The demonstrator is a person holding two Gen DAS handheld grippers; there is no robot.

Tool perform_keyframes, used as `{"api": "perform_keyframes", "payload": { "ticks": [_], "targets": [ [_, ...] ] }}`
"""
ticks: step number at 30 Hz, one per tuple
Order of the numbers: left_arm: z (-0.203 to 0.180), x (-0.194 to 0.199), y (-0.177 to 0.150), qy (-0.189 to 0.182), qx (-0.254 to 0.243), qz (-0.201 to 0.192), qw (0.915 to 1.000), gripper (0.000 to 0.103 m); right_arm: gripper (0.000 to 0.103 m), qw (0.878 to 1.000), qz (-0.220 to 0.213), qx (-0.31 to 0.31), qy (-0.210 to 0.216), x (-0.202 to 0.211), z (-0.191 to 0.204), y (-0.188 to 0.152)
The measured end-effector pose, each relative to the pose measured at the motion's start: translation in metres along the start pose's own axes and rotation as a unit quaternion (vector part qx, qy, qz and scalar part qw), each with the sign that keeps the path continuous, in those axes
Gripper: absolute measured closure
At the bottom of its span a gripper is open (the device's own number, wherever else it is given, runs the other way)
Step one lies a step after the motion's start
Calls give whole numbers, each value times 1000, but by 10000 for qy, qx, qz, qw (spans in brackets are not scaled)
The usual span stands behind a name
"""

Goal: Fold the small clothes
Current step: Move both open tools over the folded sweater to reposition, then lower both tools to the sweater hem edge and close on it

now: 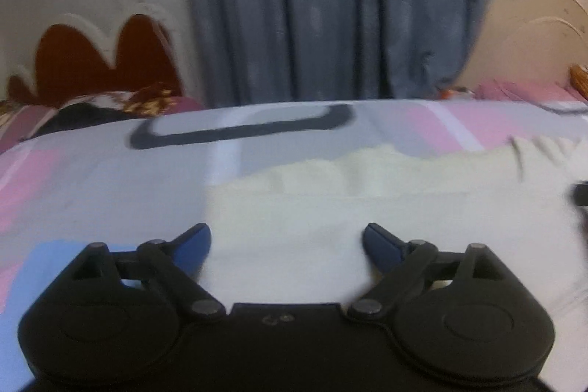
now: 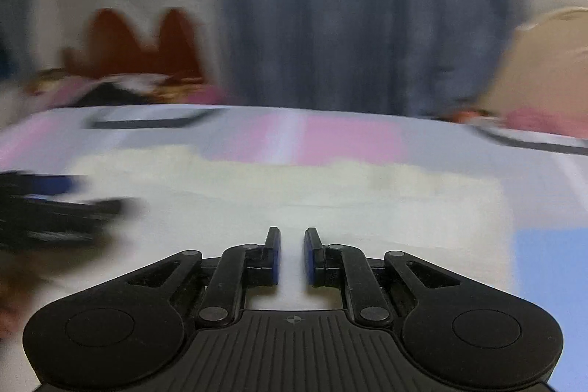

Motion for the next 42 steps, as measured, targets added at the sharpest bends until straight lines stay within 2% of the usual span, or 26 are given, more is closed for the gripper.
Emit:
{"api": "perform_keyframes", "payload": {
  "ticks": [1, 3, 5, 9, 10, 11, 12, 13, 15, 16, 18, 19, 21, 22, 23, 25, 27, 29, 31, 32, 35, 36, 37, 38, 39, 42],
  "targets": [
    [3, 0, -1, -101, -20, -7, 9999, 11, 92, 9997, -40, -242, -59, 3, -16, -2],
    [6, 1, 1, -129, 106, -11, 9999, 12, 92, 9997, -34, -249, 31, 5, -25, -5],
    [0, 16, 7, -87, 140, -254, 9995, 15, 92, 9996, -82, -243, 84, 10, -21, -1],
    [-31, 49, 6, -511, -108, -505, 9974, 13, 91, 9992, -331, -62, 223, 31, -9, 0],
    [-38, 50, 1, -669, -155, -442, 9967, 13, 85, 9992, -289, -51, 258, 31, -8, -3],
    [-47, 44, -6, -713, -283, -242, 9968, 13, 58, 9997, -133, 23, 210, 25, -6, -8],
    [-55, 35, -13, -650, -442, 42, 9969, 12, 43, 9998, 56, 118, 131, 18, -3, -14],
    [-59, 33, -19, -569, -481, 34, 9972, 12, 39, 9995, 73, 275, 108, 15, 0, -20],
    [-57, 45, -18, -489, -430, 42, 9979, 14, 40, 9991, 12, 405, 105, 28, 3, -21],
    [-57, 54, -16, -442, -395, -34, 9982, 14, 47, 9992, -132, 347, 178, 40, 1, -20],
    [-58, 68, -20, -553, -217, -274, 9979, 13, 49, 9985, -414, 252, 265, 61, -2, -22],
    [-60, 68, -23, -656, -182, -238, 9974, 14, 50, 9982, -412, 280, 335, 67, 0, -25],
    [-68, 53, -33, -634, -287, 185, 9974, 12, 50, 9982, -110, 418, 422, 61, 5, -36],
    [-68, 54, -37, -599, -261, 100, 9978, 13, 52, 9978, 196, 526, 362, 52, 8, -43],
    [-70, 57, -37, -571, -285, 100, 9979, 14, 52, 9972, 264, 640, 273, 50, 9, -50],
    [-72, 69, -32, -624, -350, -25, 9974, 14, 56, 9978, 203, 550, 297, 61, 7, -48],
    [-75, 75, -29, -719, -269, -196, 9969, 14, 59, 9987, -147, 397, 298, 76, 1, -44],
    [-79, 65, -27, -787, -136, -33, 9968, 14, 59, 9991, -237, 339, 134, 76, -6, -43],
    [-80, 53, -31, -539, -189, 285, 9980, 11, 58, 9995, 67, 292, -126, 62, -14, -45],
    [-77, 55, -35, -521, -81, 272, 9982, 11, 58, 9991, 206, 294, -213, 54, -18, -48],
    [-64, 69, -35, -386, 81, 176, 9991, 13, 58, 9990, 156, 382, -152, 64, -22, -44],
    [-61, 70, -36, -367, 117, 104, 9992, 13, 58, 9990, 10, 422, -120, 70, -21, -43],
    [-59, 66, -38, -318, 121, 239, 9991, 12, 58, 9990, -133, 435, -36, 73, -22, -44],
    [-56, 57, -40, -292, 127, 477, 9984, 11, 58, 9991, 24, 423, -79, 64, -24, -47],
    [-54, 56, -41, -342, 195, 468, 9981, 10, 58, 9988, 279, 374, -115, 52, -25, -50],
    [-50, 65, -36, -298, 223, 580, 9976, 12, 58, 9988, 309, 373, -58, 54, -24, -44]
  ]
}}
Point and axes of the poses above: each gripper's, at about its wrist camera, not at the fingertips, and x roughly against the way its jaws point, z to its left, y to its top, the point moved 2 cm from there along -x, roughly the way its jaws point, and after that the axes turned 1 degree about -x, right-handed, at the moved point
